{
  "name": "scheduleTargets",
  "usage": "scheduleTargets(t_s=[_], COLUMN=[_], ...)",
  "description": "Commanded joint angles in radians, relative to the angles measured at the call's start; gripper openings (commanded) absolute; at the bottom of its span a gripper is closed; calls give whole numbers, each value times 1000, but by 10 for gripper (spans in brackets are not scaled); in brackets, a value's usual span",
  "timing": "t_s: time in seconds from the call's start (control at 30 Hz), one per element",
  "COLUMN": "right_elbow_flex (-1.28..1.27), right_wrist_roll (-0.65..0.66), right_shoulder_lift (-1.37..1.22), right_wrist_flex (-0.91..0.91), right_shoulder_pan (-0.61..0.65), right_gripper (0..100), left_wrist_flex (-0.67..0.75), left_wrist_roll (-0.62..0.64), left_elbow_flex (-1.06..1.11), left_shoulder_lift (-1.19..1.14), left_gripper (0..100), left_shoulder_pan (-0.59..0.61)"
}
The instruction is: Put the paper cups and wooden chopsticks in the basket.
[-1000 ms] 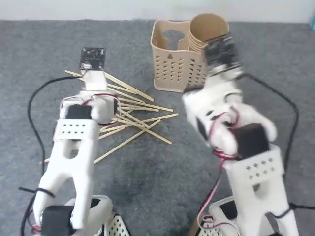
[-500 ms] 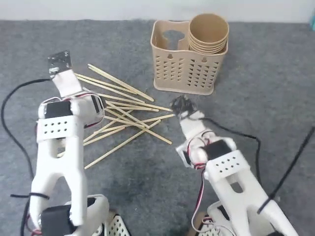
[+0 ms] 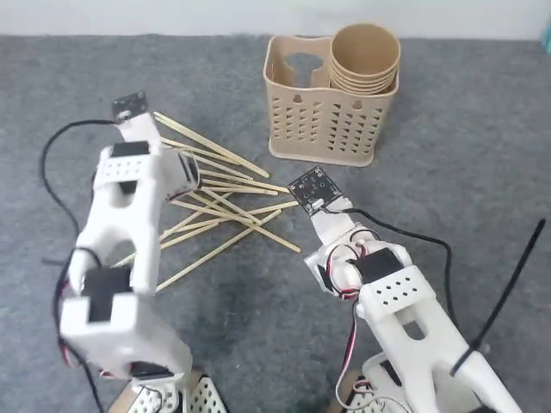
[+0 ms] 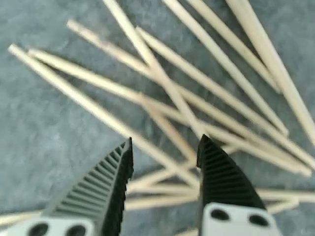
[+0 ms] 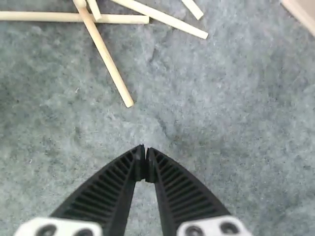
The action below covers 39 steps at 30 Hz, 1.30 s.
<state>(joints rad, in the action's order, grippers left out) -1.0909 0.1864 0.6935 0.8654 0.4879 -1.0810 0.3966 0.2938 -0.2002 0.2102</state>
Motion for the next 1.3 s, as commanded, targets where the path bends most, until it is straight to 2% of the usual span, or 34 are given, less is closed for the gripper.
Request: scheduleTargets(t_s=[0.0, 0.17, 0.43, 0.5, 0.63, 0.83, 1.07, 1.27], right_elbow_flex=[5, 5, 6, 6, 6, 6, 6, 5], right_wrist_roll=[18, 18, 18, 18, 18, 18, 18, 18], right_shoulder_lift=[36, 36, 36, 36, 36, 36, 36, 36], right_wrist_flex=[-15, -15, -15, -15, -16, -18, -19, -21], right_shoulder_pan=[4, 5, 5, 5, 4, 4, 4, 4], right_gripper=[8, 8, 8, 8, 8, 8, 8, 8], left_wrist_flex=[21, 17, -60, -80, -106, -141, -143, -193], left_wrist_roll=[34, 35, 58, 64, 64, 64, 63, 57], left_elbow_flex=[-186, -302, -372, -372, -366, -354, -338, -334], left_shoulder_lift=[-149, -278, -330, -331, -333, -331, -290, -81], left_gripper=[203, 203, 201, 165, 10, 12, 12, 12], left_shoulder_pan=[-8, -9, -21, -23, -25, -25, -26, -20])
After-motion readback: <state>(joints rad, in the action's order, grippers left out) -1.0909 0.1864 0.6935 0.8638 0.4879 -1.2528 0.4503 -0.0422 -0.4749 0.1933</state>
